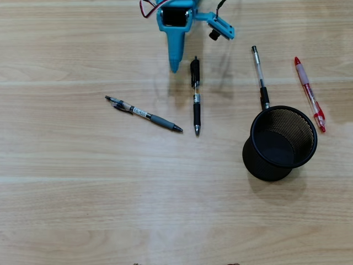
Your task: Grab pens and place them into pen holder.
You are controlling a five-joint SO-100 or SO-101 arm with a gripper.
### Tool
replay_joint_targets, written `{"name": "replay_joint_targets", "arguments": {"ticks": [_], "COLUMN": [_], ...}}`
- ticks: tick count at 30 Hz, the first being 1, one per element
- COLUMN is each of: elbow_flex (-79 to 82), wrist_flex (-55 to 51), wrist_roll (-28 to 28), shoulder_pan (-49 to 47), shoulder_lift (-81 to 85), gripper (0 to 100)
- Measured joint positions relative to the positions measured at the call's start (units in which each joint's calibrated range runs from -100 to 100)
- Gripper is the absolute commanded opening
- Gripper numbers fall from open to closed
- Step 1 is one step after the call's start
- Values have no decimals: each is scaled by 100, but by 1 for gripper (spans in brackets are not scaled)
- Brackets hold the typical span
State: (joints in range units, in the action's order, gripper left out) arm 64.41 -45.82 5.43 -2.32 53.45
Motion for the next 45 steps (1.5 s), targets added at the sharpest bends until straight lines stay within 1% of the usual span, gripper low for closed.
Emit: {"name": "replay_joint_targets", "arguments": {"ticks": [3, 6, 9, 12, 15, 19, 22, 24, 28, 33, 45], "elbow_flex": [-460, -815, -1045, -1195, -1496, -2346, -2992, -3276, -3595, -3665, -4701], "wrist_flex": [-267, -637, -853, -853, -689, -568, -568, -568, -551, -508, -482], "wrist_roll": [31, 198, 245, 271, 292, 292, 292, 292, 339, 365, 386], "shoulder_pan": [456, 971, 1224, 1249, 1098, 836, 785, 794, 971, 1292, 1283], "shoulder_lift": [0, 0, -51, -542, -1532, -3123, -3893, -4147, -4528, -5146, -6602], "gripper": [21, 21, 21, 21, 21, 21, 21, 21, 26, 26, 26]}}
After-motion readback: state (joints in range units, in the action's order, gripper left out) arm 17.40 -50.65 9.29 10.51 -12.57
